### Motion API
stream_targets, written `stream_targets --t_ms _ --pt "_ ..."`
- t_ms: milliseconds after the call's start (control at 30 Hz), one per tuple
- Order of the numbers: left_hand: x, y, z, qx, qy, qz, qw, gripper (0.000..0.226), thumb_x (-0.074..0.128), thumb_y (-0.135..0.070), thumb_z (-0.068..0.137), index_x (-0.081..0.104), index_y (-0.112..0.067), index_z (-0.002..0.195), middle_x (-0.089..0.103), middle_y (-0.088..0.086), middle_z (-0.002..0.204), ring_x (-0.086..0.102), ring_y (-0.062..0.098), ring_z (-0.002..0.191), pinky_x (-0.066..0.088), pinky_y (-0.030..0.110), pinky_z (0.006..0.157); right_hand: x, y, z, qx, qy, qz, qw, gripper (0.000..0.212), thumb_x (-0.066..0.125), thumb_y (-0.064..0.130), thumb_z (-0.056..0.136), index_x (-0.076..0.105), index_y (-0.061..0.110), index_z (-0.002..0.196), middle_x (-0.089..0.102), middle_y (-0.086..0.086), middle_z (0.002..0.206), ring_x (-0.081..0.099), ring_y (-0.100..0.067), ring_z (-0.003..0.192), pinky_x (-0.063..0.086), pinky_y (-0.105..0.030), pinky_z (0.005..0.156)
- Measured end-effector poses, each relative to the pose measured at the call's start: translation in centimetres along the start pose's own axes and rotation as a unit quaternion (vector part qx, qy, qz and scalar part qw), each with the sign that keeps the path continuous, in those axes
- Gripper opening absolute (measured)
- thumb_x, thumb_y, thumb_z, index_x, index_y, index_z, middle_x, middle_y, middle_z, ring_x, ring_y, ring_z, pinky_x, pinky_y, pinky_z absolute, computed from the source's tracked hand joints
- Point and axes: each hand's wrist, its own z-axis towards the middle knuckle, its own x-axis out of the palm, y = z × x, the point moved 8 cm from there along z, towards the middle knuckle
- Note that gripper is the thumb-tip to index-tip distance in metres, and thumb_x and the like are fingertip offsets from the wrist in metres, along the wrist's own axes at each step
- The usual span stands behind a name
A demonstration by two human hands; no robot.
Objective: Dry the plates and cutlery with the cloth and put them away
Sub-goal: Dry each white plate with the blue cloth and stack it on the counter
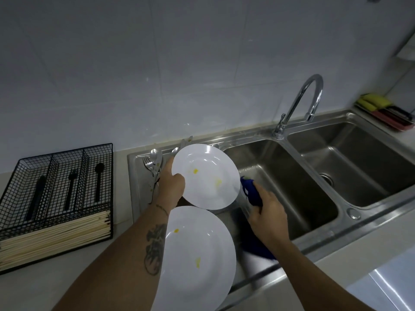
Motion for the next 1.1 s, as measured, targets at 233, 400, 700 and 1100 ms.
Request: stream_targets --t_ms 233,400,700,1100 --pt "0.6 -1.5 -0.8 -0.042 -0.018 -0.074 0.996 0.062 0.031 -0.001 0.089 0.051 -0.037 0.135 0.060 0.000 0.124 0.058 0.025 0.107 0.058 0.046 0.085 -1.8 7.5 3.3 -0.109 0.013 -0.099 0.989 0.063 0.051 0.014 0.084 0.038 0.029 0.144 0.059 -0.002 0.120 0.054 -0.027 0.103 0.050 -0.040 0.086" --pt "0.9 -3.7 -2.8 -0.032 -0.010 -0.104 0.994 0.059 0.029 -0.010 0.090 0.051 -0.051 0.126 0.061 -0.005 0.124 0.061 0.025 0.107 0.056 0.052 0.089 -2.2 11.0 4.9 -0.085 0.086 -0.147 0.982 0.050 0.052 0.018 0.083 0.040 0.016 0.132 0.063 -0.006 0.105 0.056 -0.029 0.099 0.049 -0.038 0.078" --pt "0.6 -6.6 -6.9 -0.012 -0.032 -0.178 0.983 0.058 0.031 -0.007 0.094 0.053 -0.044 0.133 0.060 -0.001 0.126 0.060 0.025 0.109 0.056 0.051 0.090 -1.0 14.8 0.1 -0.278 0.091 -0.089 0.952 0.053 0.050 0.024 0.087 0.049 0.027 0.141 0.052 0.003 0.140 0.046 -0.023 0.121 0.040 -0.039 0.107" --pt "0.3 -10.1 -12.2 0.028 -0.013 -0.130 0.991 0.052 0.031 -0.007 0.098 0.056 -0.042 0.127 0.064 -0.008 0.103 0.060 0.020 0.091 0.054 0.049 0.091 -3.5 17.1 0.3 -0.215 0.071 -0.137 0.964 0.064 0.030 0.036 0.081 0.042 0.018 0.141 0.039 -0.005 0.147 0.037 -0.030 0.125 0.034 -0.041 0.106"
